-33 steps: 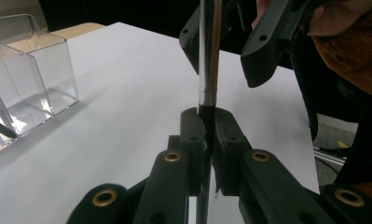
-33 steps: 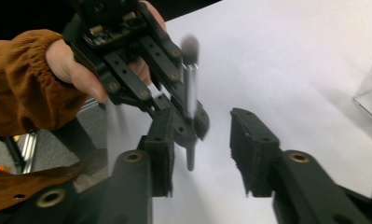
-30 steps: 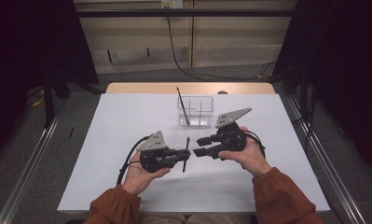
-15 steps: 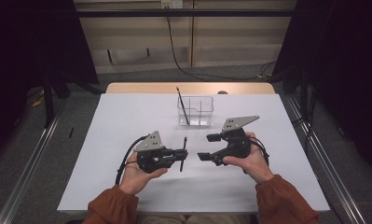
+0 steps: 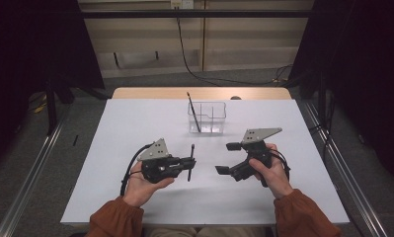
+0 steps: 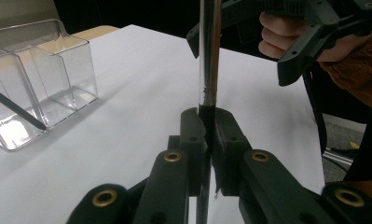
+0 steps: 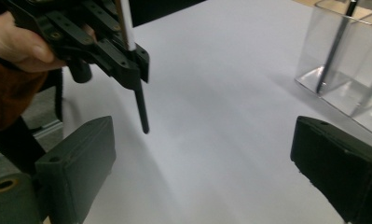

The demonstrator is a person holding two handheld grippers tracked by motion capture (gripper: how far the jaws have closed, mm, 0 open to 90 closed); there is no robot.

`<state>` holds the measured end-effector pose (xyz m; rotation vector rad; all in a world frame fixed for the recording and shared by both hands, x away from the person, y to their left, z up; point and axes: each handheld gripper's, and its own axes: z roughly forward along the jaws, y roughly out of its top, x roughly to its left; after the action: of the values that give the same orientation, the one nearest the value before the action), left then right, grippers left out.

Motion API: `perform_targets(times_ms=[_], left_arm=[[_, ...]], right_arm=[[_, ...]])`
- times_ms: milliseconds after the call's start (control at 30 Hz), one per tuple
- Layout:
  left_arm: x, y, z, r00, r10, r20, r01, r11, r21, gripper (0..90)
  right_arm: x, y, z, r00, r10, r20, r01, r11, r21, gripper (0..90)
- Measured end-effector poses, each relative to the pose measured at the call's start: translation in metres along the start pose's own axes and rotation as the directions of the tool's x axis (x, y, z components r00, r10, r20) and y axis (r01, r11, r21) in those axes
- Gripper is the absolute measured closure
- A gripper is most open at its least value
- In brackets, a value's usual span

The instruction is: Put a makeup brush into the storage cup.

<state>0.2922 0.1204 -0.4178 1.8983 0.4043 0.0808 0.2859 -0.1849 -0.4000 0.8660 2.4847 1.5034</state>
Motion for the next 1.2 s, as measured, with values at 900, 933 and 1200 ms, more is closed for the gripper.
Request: perform_targets(times_ms=[900, 933, 1200], left_arm=[[0.022, 0.003, -0.035, 0.9961, -0.035, -0.081, 0.031, 0.9986, -0.043, 84.0], [0.023, 0.003, -0.036, 0.9955, -0.039, -0.086, 0.035, 0.9985, -0.041, 84.0], [0.032, 0.010, -0.043, 0.9931, -0.040, -0.110, 0.035, 0.9980, -0.052, 84.1]], right_arm=[[-0.005, -0.036, -0.046, 0.9782, 0.052, 0.201, -0.023, 0.989, -0.143, 4.1], [-0.005, -0.038, -0.047, 0.9754, 0.056, 0.213, -0.025, 0.989, -0.145, 3.7], [-0.007, -0.053, -0.060, 0.9668, 0.084, 0.242, -0.040, 0.983, -0.180, 1.6]])
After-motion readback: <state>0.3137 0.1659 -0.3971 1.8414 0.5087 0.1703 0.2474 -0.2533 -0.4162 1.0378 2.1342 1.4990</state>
